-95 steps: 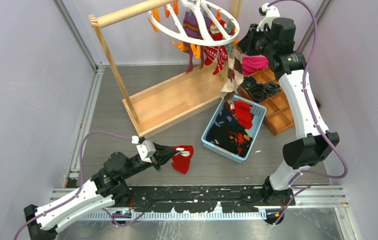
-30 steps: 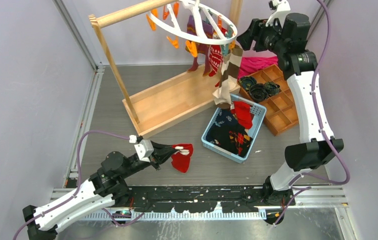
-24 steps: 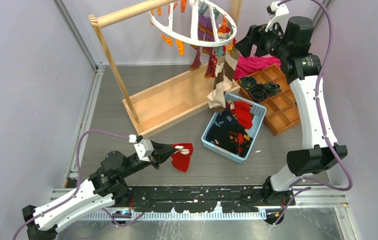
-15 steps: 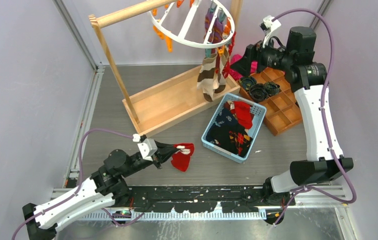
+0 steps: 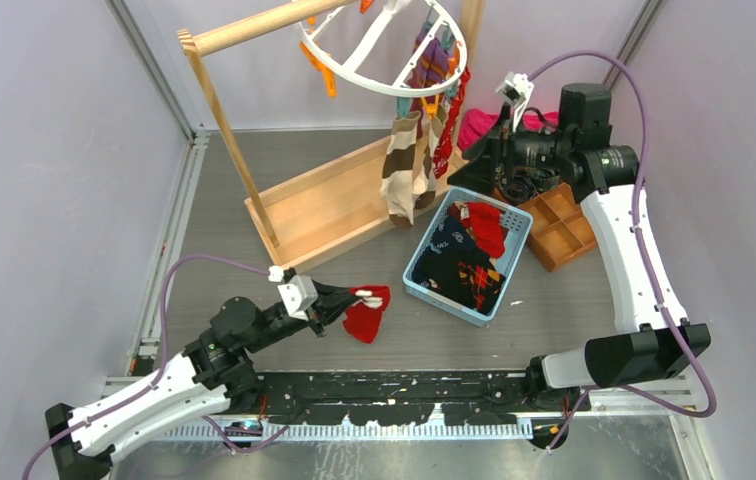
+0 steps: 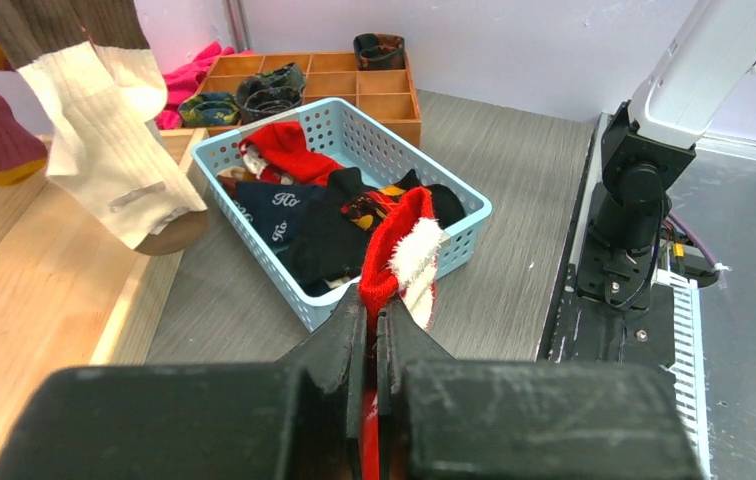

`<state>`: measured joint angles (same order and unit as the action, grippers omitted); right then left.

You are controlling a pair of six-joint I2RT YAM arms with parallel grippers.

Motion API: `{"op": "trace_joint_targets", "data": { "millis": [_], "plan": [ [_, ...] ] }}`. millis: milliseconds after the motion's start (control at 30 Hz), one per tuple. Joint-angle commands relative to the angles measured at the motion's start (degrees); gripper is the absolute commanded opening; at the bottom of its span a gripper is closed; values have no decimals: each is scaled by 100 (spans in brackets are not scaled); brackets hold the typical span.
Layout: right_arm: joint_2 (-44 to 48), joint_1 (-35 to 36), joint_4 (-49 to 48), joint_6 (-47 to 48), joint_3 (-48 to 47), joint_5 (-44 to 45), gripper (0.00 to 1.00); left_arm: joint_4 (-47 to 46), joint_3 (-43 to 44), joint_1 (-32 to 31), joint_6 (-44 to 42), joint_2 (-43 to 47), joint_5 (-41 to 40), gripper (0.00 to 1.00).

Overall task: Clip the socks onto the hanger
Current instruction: Adjust the hanger on the clothesline, then adjust the sock.

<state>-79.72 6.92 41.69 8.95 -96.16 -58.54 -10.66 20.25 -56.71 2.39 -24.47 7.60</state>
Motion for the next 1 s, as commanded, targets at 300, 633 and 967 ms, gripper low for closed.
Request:
{"op": "trace_joint_targets", "data": {
  "millis": [300,633,967],
  "plan": [
    [551,784,1360,2253,994,-898,100,-1225,241,19,188,-745,159,0],
    [598,1358,736,2093,1812,-742,100,-1913,406,19,266,-1353,206,0],
    [571,1864,130,1825,2367,-921,100,-2556,523,19,617,-1824,-10,0]
  ]
}}
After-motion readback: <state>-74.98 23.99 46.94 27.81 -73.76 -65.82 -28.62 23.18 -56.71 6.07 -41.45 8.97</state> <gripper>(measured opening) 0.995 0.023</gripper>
